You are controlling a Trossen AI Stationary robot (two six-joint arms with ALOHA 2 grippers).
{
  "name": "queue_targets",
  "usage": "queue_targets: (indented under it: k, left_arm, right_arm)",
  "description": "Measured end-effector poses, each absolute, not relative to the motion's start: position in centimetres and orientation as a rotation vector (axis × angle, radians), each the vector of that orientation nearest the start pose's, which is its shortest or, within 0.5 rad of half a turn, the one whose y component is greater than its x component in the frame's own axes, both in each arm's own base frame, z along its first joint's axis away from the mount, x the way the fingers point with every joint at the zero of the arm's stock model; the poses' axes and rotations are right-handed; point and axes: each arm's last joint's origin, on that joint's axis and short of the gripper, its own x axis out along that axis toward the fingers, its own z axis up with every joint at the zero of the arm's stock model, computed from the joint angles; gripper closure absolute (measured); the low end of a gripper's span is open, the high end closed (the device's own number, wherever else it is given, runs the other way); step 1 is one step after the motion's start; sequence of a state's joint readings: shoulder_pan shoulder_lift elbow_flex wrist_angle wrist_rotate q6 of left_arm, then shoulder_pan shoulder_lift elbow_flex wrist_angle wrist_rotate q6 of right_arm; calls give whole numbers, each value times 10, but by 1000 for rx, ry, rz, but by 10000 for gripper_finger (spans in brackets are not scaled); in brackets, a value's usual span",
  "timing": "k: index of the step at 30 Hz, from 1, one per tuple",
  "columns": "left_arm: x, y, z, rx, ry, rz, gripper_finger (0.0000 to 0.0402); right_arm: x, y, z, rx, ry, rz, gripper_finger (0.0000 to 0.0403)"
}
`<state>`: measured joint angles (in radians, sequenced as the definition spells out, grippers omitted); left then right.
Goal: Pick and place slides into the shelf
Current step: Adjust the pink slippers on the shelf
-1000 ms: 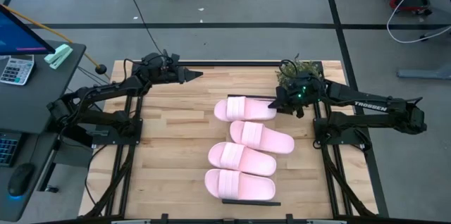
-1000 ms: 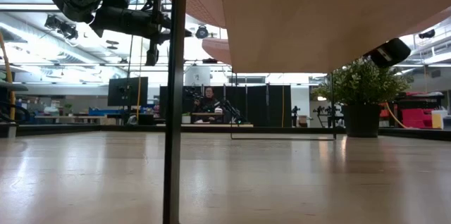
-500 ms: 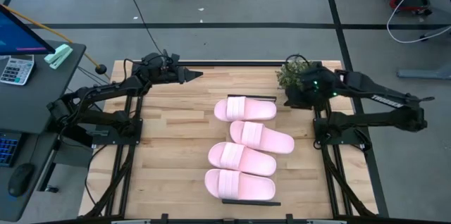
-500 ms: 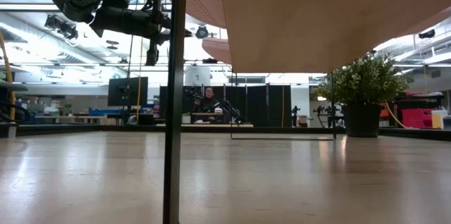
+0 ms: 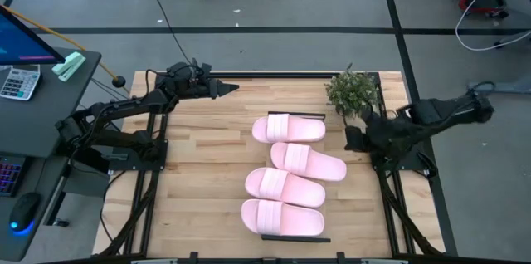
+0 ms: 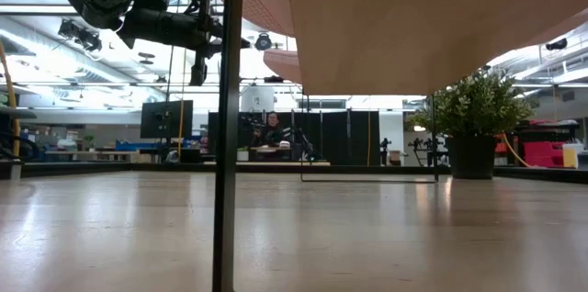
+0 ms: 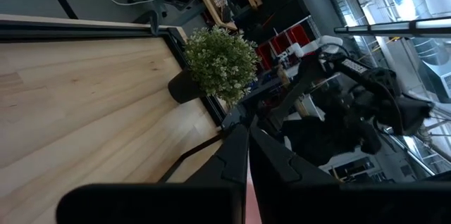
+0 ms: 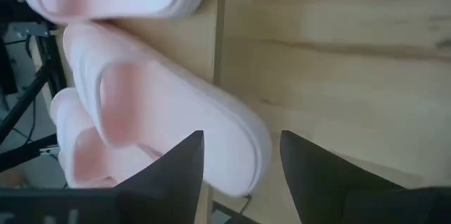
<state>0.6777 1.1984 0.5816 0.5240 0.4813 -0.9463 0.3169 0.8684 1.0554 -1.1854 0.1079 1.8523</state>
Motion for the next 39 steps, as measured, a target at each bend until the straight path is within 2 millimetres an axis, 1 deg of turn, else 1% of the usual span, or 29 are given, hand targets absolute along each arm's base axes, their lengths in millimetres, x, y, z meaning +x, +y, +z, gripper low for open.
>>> queue_targets:
  k: [8, 10, 13, 16, 20, 26, 34, 39]
  left_arm:
    - [204, 147, 248, -994, -21, 218, 391]
    - [204, 147, 248, -994, -21, 218, 391]
    - [204, 147, 248, -998, -20, 216, 387]
    - [204, 147, 248, -1001, -20, 216, 381]
    - [204, 147, 248, -1006, -18, 210, 380]
    - [204, 147, 248, -1023, -18, 205, 389]
    - [204, 147, 248, -1031, -19, 205, 380]
    - [204, 147, 248, -1030, -19, 205, 384]
  right_arm:
    - [120, 78, 322, 1519, 724, -785, 213]
    - [123, 87, 316, 1497, 759, -789, 213]
    - [135, 96, 306, 1504, 756, -791, 213]
    - [142, 100, 298, 1466, 743, -831, 213]
    - [147, 104, 294, 1449, 729, -843, 213]
    - [146, 106, 290, 1414, 763, -865, 213]
    - [146, 105, 290, 1409, 763, -876, 213]
    - [150, 107, 286, 1391, 764, -901, 213]
